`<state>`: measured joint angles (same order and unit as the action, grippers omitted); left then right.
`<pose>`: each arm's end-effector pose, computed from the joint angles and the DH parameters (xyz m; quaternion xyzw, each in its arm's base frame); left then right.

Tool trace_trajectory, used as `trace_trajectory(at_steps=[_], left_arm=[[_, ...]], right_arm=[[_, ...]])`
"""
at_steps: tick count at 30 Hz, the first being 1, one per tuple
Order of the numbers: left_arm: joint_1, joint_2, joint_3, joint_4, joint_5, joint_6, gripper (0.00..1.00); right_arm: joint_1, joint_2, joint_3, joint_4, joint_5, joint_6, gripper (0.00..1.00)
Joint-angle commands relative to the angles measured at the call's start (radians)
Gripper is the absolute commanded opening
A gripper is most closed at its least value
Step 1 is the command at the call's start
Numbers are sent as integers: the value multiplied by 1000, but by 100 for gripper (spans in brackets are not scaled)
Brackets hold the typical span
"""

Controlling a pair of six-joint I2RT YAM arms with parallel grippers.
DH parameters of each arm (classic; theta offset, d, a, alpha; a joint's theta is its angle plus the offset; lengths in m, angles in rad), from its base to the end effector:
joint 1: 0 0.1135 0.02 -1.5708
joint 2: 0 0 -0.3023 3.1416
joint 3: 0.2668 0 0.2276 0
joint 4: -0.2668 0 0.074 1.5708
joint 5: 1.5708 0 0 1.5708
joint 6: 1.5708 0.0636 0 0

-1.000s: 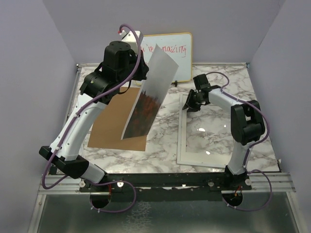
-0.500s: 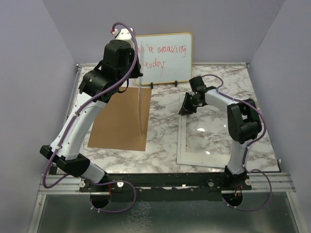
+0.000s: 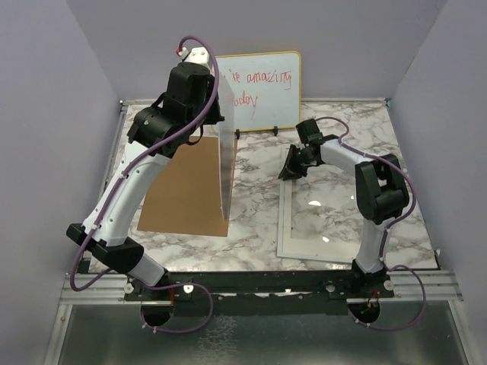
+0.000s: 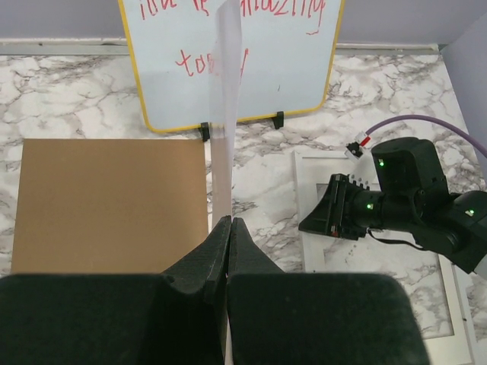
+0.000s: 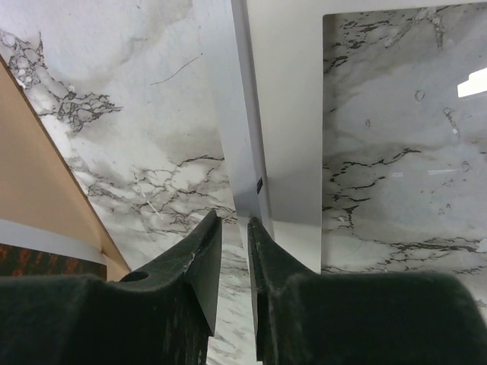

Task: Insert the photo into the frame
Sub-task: Move the photo frame to the center of the board.

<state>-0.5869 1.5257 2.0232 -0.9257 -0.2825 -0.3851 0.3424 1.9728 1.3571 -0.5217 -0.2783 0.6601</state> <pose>0.2542 -0.1478 0.5169 0.0082 0.8363 -0.1453 0.5287 0.3793 0.1538 0.1912 0.1236 0.9597 0.2211 0.1216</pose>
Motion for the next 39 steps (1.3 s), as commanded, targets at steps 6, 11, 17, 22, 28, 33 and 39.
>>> trace_trajectory(at_steps=[6, 11, 17, 22, 28, 33, 39], left_arm=[[-4, 7, 31, -35, -29, -11, 0], [-5, 8, 28, -35, -29, -6, 0], [-4, 14, 29, -35, -25, -3, 0], [-4, 16, 28, -36, -26, -1, 0], [-4, 19, 28, -36, -26, -3, 0], [-4, 22, 26, -36, -26, -6, 0], [-4, 28, 31, -34, -17, -11, 0]], right_arm=[[12, -16, -3, -48, 142, -3, 29], [15, -16, -13, -39, 147, 7, 29], [17, -32, -19, -42, 184, 17, 29], [17, -51, -31, -20, 185, 15, 30], [21, -21, -32, 6, 100, 1, 23], [23, -3, -33, 19, 57, -1, 12], [28, 20, -38, 55, -45, 2, 12]])
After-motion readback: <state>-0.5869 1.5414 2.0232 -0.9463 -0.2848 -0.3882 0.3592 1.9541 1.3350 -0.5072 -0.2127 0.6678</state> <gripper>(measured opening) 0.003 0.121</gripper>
